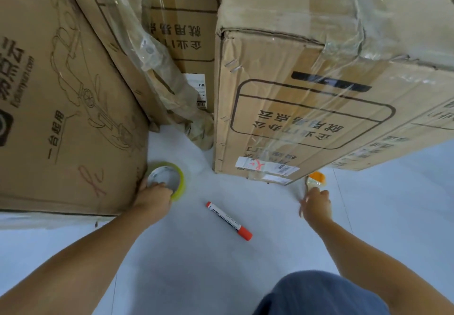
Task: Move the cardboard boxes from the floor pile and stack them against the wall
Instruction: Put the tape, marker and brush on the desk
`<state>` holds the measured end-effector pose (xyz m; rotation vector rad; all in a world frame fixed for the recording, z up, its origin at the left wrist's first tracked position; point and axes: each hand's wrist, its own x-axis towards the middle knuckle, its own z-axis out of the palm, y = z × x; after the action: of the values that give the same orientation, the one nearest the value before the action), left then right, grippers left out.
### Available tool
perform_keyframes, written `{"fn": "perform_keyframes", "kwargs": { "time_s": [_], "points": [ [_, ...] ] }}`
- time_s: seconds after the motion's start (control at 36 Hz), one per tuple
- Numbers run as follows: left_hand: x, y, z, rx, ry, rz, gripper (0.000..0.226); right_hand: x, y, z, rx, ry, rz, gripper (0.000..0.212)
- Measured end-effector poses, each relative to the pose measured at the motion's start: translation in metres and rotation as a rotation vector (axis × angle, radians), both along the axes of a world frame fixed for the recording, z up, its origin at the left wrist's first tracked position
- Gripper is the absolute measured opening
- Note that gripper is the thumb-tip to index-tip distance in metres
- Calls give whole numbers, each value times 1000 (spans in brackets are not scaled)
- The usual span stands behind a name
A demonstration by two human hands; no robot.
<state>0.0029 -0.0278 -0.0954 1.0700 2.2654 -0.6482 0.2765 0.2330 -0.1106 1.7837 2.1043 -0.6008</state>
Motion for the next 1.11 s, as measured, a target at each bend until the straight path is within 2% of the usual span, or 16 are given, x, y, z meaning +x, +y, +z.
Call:
{"fn": "perform_keyframes", "kwargs": {
  "time_s": [0.11, 0.19, 0.25, 0.33, 0.36, 0.42, 0.47, 0.56, 0.64, 0.72, 0.83, 0.92, 1.0, 1.11],
  "points": [
    [-1, -6, 7, 77, -29, -20, 39, -7, 4, -8, -30, 60, -288, 54],
    [-1, -9, 14, 178, -110, 75, 42, -3, -2, -1, -73, 131, -391, 45],
    [5, -13, 21, 259, -178, 99, 38, 3, -19, 9, -45, 215, -282, 28],
    [20, -26, 35, 353, -327, 164, 32, 13, -59, 15, -24, 183, 125, 6],
    [25, -32, 39, 374, -374, 188, 27, 13, -72, 16, -33, 170, 250, 5],
    [36, -46, 48, 439, -471, 255, 16, 4, -92, 18, -75, 162, 420, 9],
    [44, -58, 54, 520, -552, 367, 29, -15, -107, 18, -129, 150, 542, 23],
    [49, -71, 54, 604, -615, 551, 32, -49, -120, 13, -209, 94, 680, 45],
    [50, -77, 53, 603, -632, 600, 32, -70, -128, 4, -246, 76, 722, 48],
    [50, -80, 55, 604, -649, 608, 30, -79, -131, 1, -231, 64, 697, 40],
    [50, -87, 54, 596, -677, 600, 14, -77, -131, 2, -266, 100, 600, 20],
    [49, -88, 52, 611, -701, 622, 12, -75, -127, 10, -295, 140, 561, 17],
    [50, -81, 62, 619, -707, 625, 10, -73, -121, 31, -292, 195, 526, 25],
    [60, -74, 99, 650, -689, 663, 13, -68, -119, 84, -311, 225, 493, 23]
  ]
}}
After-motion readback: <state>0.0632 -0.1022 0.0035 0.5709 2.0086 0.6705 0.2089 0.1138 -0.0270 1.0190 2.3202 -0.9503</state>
